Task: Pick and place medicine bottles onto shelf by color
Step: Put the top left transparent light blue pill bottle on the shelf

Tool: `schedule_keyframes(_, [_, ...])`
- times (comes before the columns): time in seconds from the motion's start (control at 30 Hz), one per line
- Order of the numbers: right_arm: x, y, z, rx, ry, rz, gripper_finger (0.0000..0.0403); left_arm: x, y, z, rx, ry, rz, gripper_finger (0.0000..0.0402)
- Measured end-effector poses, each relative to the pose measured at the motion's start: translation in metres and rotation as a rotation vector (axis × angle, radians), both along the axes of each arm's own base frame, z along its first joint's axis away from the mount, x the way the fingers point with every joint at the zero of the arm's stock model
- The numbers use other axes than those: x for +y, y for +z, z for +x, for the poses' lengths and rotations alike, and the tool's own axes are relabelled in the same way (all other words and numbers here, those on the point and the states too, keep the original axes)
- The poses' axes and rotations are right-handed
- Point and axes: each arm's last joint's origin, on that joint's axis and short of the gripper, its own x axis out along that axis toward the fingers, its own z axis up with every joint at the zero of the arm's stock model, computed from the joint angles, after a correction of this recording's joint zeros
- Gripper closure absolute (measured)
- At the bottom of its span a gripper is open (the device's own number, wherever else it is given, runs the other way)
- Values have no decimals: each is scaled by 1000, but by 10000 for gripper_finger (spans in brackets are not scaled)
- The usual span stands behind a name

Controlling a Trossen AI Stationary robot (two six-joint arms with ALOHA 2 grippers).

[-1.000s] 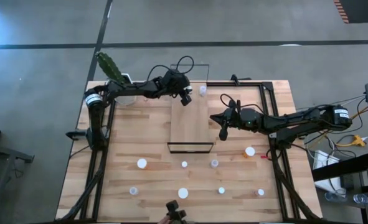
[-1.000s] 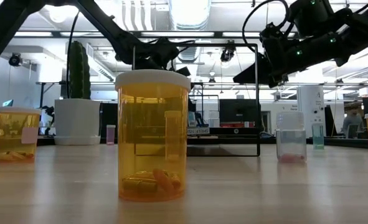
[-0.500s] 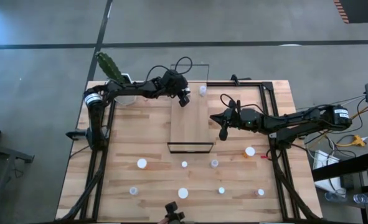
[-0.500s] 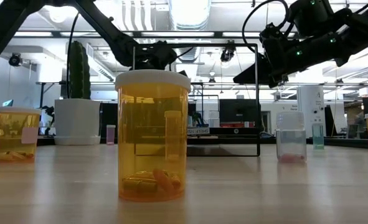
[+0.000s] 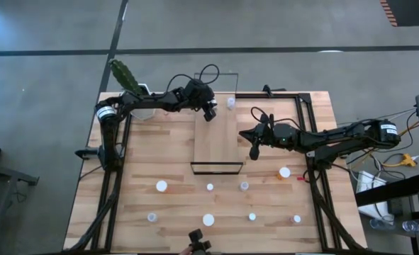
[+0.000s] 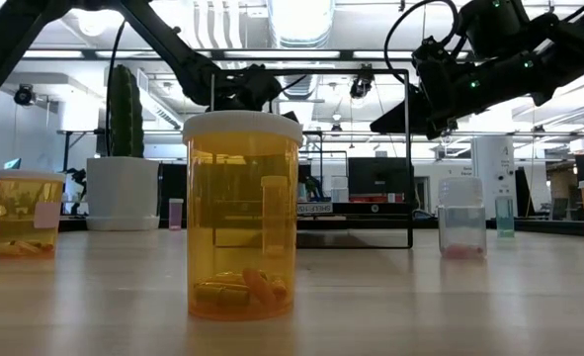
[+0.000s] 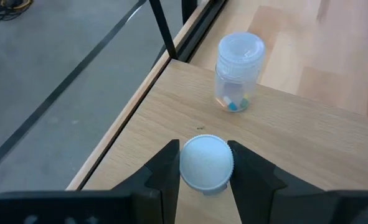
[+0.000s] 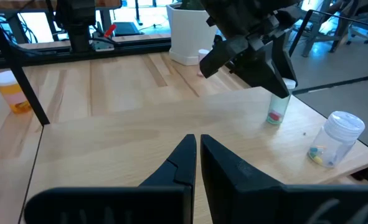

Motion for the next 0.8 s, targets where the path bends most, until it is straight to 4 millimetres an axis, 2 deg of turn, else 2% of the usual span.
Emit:
schedule_keyframes(0.2, [0, 0, 0, 0, 1, -4, 390, 0, 0, 0, 0, 0, 0, 297])
schedule_keyframes(0.47, [0, 0, 0, 0, 1, -4, 390, 0, 0, 0, 0, 1, 1, 243])
schedule_keyframes(0.63, [0, 0, 0, 0, 1, -4, 390, 0, 0, 0, 1, 0, 4, 229])
schedule_keyframes(0.8, [0, 0, 0, 1, 2, -7, 390, -2, 15, -4, -18, -11, 41, 229])
